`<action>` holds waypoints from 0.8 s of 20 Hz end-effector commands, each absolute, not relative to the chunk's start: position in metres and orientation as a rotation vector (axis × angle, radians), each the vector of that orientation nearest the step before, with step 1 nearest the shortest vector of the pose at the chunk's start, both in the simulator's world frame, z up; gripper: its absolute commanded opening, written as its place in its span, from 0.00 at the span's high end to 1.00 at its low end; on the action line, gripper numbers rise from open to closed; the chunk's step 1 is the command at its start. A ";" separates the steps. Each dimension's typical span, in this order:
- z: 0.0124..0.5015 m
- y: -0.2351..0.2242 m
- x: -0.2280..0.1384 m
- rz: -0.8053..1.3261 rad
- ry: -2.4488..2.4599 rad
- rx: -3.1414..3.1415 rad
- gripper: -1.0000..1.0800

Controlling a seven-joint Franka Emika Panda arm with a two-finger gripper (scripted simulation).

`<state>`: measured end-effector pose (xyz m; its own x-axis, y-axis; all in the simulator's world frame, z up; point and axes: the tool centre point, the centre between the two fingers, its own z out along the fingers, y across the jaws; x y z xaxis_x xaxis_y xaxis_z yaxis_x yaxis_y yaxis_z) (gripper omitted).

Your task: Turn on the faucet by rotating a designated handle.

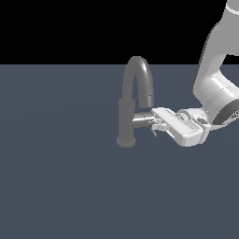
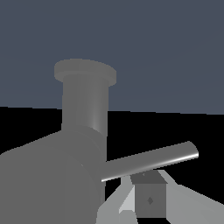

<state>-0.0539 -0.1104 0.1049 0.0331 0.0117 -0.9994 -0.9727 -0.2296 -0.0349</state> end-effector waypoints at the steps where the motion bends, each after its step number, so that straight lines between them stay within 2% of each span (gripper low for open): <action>1: 0.088 -0.110 -0.051 1.353 1.077 -1.381 1.00; 14: 0.043 -0.109 -0.038 1.365 1.098 -1.367 1.00; 15: 0.043 -0.109 -0.038 1.365 1.098 -1.367 1.00; 16: 0.067 -0.123 -0.031 1.323 1.088 -1.387 1.00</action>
